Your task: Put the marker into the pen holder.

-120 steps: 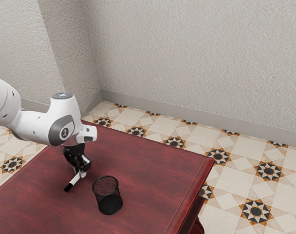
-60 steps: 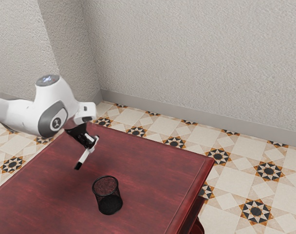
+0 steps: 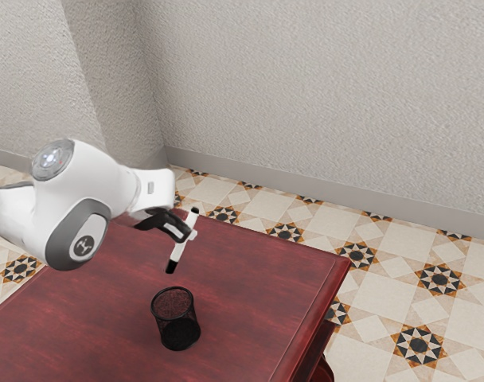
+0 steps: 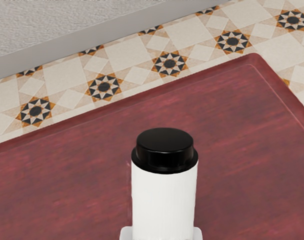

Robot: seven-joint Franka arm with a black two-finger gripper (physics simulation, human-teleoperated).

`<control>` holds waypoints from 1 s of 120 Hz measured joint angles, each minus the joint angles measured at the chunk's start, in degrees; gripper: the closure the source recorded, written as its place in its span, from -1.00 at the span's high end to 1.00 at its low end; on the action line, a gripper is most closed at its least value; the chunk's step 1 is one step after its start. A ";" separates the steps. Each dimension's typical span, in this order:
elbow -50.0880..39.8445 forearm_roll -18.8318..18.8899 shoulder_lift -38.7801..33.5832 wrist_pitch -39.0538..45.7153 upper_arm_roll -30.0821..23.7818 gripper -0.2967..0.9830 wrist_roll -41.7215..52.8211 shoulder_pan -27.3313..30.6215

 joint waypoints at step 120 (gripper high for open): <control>20.94 -3.70 11.73 -17.48 4.98 0.43 1.15 0.26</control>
